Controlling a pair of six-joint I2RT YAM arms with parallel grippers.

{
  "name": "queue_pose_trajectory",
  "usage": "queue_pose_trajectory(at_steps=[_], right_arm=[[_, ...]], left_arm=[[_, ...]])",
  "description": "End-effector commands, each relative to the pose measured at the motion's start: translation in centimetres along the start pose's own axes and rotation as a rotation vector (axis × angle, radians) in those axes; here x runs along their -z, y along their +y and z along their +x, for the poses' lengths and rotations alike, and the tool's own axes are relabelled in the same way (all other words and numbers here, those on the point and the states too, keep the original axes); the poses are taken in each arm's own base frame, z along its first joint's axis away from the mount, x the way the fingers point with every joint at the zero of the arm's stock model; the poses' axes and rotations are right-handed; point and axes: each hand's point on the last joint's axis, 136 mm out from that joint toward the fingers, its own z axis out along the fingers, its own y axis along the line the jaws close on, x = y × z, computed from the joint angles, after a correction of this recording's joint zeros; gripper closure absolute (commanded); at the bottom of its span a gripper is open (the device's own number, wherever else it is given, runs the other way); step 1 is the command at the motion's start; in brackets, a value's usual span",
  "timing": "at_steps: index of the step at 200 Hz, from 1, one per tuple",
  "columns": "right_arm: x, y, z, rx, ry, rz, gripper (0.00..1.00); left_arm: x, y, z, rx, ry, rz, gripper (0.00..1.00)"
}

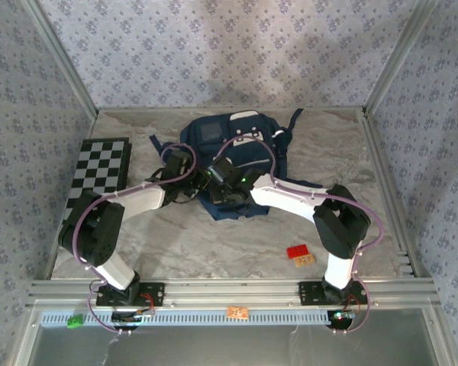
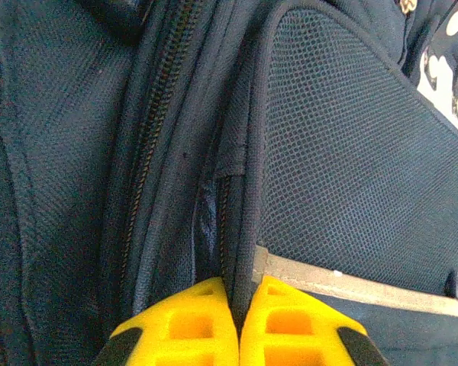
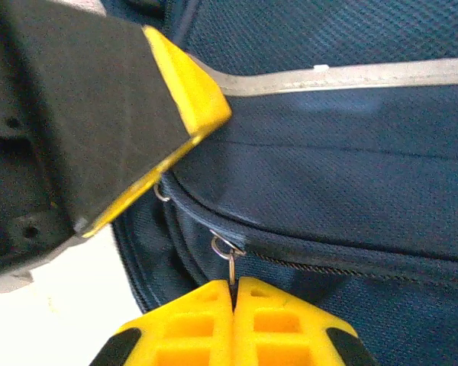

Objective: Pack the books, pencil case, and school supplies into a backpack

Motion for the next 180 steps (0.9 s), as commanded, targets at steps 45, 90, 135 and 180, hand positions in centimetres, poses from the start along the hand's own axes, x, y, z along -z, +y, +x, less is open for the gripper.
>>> queue_pose_trajectory(at_steps=[45,90,135,180], right_arm=[[4.0,-12.8,1.6,0.091,0.014,0.242,1.0],[1.9,-6.8,-0.9,0.152,-0.026,-0.014,1.0],[1.4,-4.9,-2.3,0.161,-0.072,-0.034,1.0],[1.7,-5.7,-2.2,0.17,-0.07,-0.021,1.0]], left_arm=[[5.8,1.4,-9.5,-0.366,-0.197,-0.185,1.0],[5.2,-3.1,-14.6,-0.496,-0.185,-0.057,0.64],[6.7,-2.3,-6.7,-0.099,-0.115,0.029,0.31],[3.2,-3.1,-1.3,0.14,-0.04,0.075,0.28]])
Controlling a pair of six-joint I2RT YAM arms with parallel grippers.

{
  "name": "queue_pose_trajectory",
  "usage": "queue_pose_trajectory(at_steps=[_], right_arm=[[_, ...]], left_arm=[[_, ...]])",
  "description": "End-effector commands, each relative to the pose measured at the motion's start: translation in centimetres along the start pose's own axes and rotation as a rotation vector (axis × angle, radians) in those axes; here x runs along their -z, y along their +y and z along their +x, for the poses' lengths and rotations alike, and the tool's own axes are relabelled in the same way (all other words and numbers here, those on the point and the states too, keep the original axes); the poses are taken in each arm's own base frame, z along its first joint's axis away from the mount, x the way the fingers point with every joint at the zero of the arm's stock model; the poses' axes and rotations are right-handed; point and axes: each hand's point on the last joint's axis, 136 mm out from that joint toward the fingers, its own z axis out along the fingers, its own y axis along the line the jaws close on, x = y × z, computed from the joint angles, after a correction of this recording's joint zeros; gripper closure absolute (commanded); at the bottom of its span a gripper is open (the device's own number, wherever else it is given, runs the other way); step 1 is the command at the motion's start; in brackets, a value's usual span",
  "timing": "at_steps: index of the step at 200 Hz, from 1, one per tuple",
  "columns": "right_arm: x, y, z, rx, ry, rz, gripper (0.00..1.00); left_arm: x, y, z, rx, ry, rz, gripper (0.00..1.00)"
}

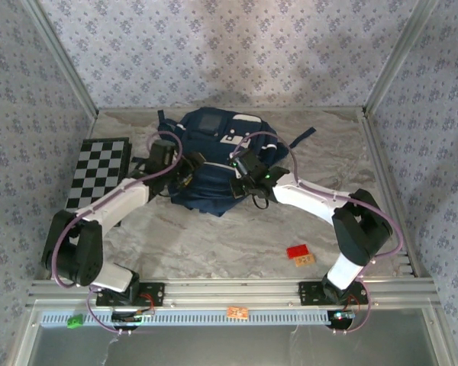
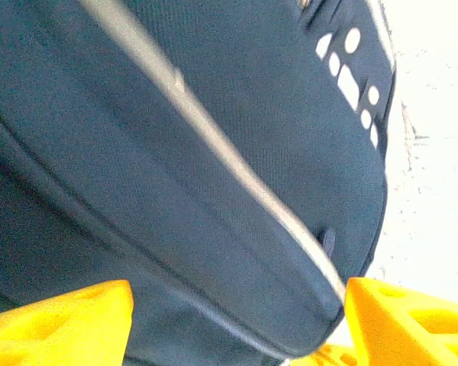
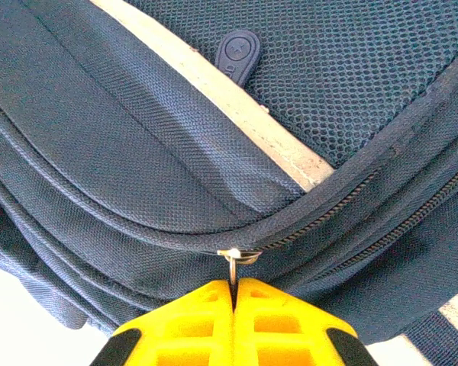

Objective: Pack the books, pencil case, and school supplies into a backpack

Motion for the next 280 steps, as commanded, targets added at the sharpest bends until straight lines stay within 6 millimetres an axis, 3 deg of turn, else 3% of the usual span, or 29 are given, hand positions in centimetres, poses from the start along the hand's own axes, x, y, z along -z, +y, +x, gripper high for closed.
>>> queue_pose_trajectory(at_steps=[1,9,31,43,53,62,76,84,94,97,101,107,118,129,133,135,147,169,183,197,212,231,250,265,280], right_arm=[[0.1,-0.1,-0.5,0.026,-0.007,-0.006,1.0],[0.0,0.0,-0.4,0.036,-0.006,-0.009,1.0],[0.0,-0.8,-0.2,0.068,0.007,0.03,1.0],[0.0,-2.0,0.0,0.082,0.016,0.064,1.0],[-0.1,-3.4,-1.0,0.12,-0.014,0.085,1.0],[-0.2,-4.8,-1.4,0.143,-0.021,0.129,1.0],[-0.7,-8.1,-2.4,0.138,-0.028,0.22,1.0],[-0.5,-9.6,-4.4,0.104,-0.052,0.256,1.0],[-0.8,-10.4,-5.5,0.088,-0.064,0.252,1.0],[-0.8,-10.3,-5.6,0.089,-0.066,0.24,0.99],[-0.7,-9.9,-5.9,0.092,-0.076,0.222,0.88],[-0.3,-9.4,-6.2,0.096,-0.087,0.198,0.75],[1.3,-8.7,-6.1,0.063,-0.105,0.158,0.59],[4.2,-10.2,-6.3,0.024,-0.16,0.195,0.22],[4.8,-11.2,-5.2,0.014,-0.157,0.229,0.04],[5.3,-11.8,-5.0,0.007,-0.163,0.249,0.01],[7.8,-15.4,-3.8,-0.039,-0.192,0.356,0.0],[10.9,-24.6,0.1,-0.137,-0.213,0.628,0.0],[11.9,-28.5,2.4,-0.191,-0.268,0.723,0.0],[11.7,-30.6,3.9,-0.223,-0.359,0.704,0.0],[10.3,-29.9,3.8,-0.136,-0.468,0.587,0.0],[8.0,-29.1,4.3,-0.141,-0.525,0.437,0.0],[5.7,-27.2,5.5,-0.048,-0.604,0.386,0.0],[6.0,-29.5,6.2,-0.131,-0.5,0.517,0.0],[5.9,-30.0,5.8,-0.162,-0.498,0.475,0.0]], left_arm=[[-1.9,-0.7,0.6,0.224,-0.017,0.047,0.28],[-2.9,-1.1,0.7,0.236,-0.014,0.048,0.32],[-4.7,1.7,-0.6,0.261,-0.079,-0.106,0.52],[-4.6,3.2,-1.8,0.229,-0.139,-0.177,0.68],[-3.9,5.1,-2.2,0.217,-0.164,-0.261,0.86],[-3.6,5.6,-2.6,0.194,-0.17,-0.271,1.0],[-3.4,6.0,-3.1,0.133,-0.167,-0.286,1.0],[-3.5,6.5,-3.1,0.133,-0.136,-0.314,1.0],[-4.3,5.8,-3.1,0.096,-0.105,-0.284,1.0],[-4.4,5.6,-3.1,0.092,-0.096,-0.278,0.98],[-4.6,5.2,-2.9,0.085,-0.081,-0.266,0.93],[-4.8,4.4,-2.7,0.055,-0.058,-0.232,0.76],[-4.1,3.7,-2.4,-0.009,-0.051,-0.209,0.55],[-2.2,3.9,-2.7,-0.064,-0.089,-0.21,0.3],[-1.1,4.1,-3.2,-0.093,-0.121,-0.224,0.22],[-0.5,4.4,-3.5,-0.11,-0.139,-0.241,0.19],[4.3,6.8,-6.4,-0.214,-0.313,-0.441,0.06],[12.6,10.3,-12.6,-0.426,-0.633,-0.759,0.04],[15.4,12.2,-15.2,-0.541,-0.766,-0.877,0.03],[15.5,14.5,-16.3,-0.598,-0.831,-0.875,0.03],[14.0,15.8,-16.5,-0.642,-0.849,-0.759,0.01],[11.9,15.7,-15.7,-0.793,-0.891,-0.626,0.0],[10.6,16.0,-15.8,-0.798,-0.854,-0.504,0.0],[9.6,16.2,-16.0,-0.81,-0.845,-0.479,0.0],[8.4,16.3,-16.0,-0.831,-0.802,-0.471,0.0]])
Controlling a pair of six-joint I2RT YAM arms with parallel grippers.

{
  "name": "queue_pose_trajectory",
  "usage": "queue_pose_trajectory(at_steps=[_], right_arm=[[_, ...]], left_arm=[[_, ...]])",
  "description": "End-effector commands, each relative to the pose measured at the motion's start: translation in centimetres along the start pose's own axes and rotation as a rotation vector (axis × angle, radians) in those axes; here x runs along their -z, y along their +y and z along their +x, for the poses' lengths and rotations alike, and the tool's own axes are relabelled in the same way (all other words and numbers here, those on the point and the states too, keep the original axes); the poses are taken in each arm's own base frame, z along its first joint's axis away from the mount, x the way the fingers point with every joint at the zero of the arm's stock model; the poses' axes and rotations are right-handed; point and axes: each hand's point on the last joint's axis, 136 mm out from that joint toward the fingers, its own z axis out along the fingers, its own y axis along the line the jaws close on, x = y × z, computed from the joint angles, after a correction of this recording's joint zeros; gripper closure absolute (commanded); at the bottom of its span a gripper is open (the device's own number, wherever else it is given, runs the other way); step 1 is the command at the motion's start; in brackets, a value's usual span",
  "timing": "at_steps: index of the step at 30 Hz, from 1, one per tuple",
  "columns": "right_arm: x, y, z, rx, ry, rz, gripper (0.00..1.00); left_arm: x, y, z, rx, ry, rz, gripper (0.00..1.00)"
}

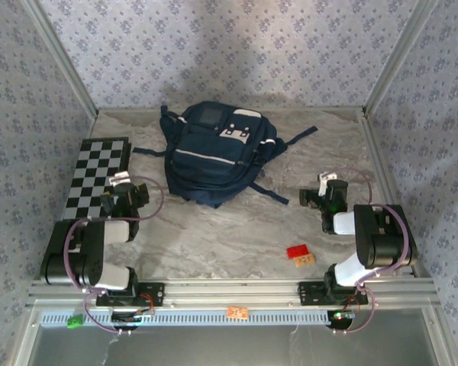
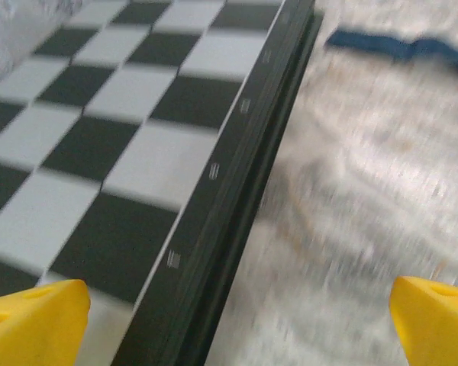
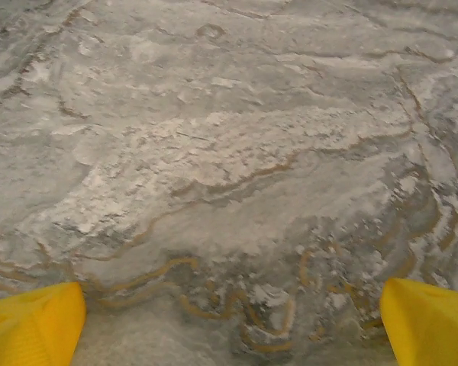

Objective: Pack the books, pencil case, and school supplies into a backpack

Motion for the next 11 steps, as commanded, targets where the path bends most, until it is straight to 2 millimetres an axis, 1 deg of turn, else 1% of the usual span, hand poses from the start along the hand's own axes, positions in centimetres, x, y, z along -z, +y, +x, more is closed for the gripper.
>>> queue_pose_trajectory(at_steps=[1,3,5,11], right_arm=[[0.4,-0.9,-6.7,-0.023,-0.203,-0.002,0.0],[0.3,-1.1,-6.4,-0.03,-0.212,0.004,0.0],[0.3,-1.0,-6.5,-0.018,-0.215,0.019,0.0],[0.3,-1.0,-6.4,-0.02,-0.214,0.015,0.0]], left_arm=[[-0.6,-3.0,-4.4,-0.008,-0.159,0.15,0.0],[-1.8,-3.1,-4.1,-0.013,-0.131,0.122,0.0],[-1.9,-3.1,-3.9,-0.014,-0.105,0.121,0.0],[-1.9,-3.1,-4.0,-0.01,-0.11,0.12,0.0]])
